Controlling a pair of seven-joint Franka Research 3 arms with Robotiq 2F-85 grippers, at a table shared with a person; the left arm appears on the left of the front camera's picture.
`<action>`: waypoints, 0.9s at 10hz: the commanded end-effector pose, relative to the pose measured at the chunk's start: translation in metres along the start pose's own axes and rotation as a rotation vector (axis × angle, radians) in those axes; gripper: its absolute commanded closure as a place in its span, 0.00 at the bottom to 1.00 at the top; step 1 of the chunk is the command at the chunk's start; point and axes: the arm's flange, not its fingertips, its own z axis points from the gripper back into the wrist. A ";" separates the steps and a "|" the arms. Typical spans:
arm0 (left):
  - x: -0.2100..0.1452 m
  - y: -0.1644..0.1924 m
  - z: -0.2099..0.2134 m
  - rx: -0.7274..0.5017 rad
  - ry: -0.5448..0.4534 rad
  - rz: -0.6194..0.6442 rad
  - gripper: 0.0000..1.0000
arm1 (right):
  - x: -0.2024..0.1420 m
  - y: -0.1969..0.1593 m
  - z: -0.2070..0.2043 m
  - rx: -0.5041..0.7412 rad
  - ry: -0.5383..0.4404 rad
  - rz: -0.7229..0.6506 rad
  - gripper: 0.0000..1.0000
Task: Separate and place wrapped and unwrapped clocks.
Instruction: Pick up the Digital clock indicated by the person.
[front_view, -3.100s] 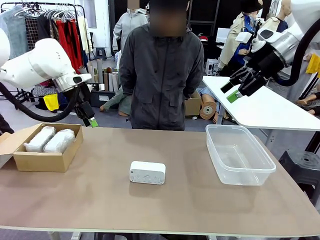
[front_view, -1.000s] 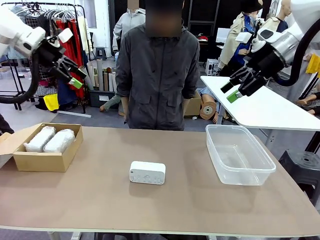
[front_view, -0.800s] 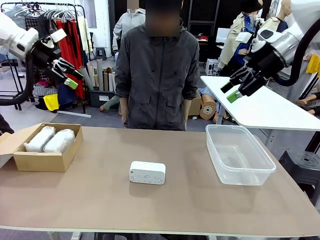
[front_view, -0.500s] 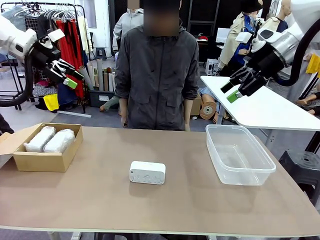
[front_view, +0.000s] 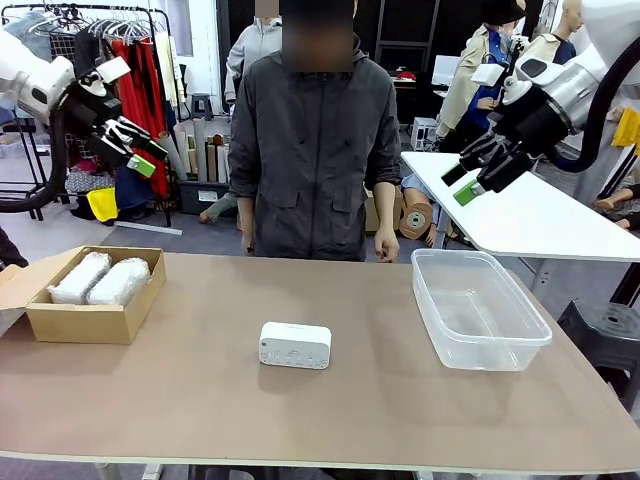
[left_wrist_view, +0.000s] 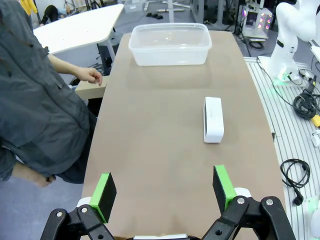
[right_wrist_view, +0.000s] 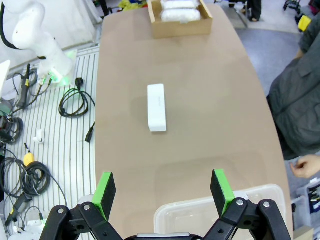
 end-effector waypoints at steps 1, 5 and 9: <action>0.002 -0.001 0.001 0.007 0.009 -0.005 0.00 | 0.000 0.002 -0.002 -0.015 -0.009 0.003 0.00; 0.002 -0.001 0.001 0.007 0.009 -0.005 0.00 | 0.000 0.002 -0.002 -0.015 -0.009 0.003 0.00; 0.002 -0.001 0.001 0.007 0.009 -0.005 0.00 | 0.000 0.002 -0.002 -0.015 -0.009 0.003 0.00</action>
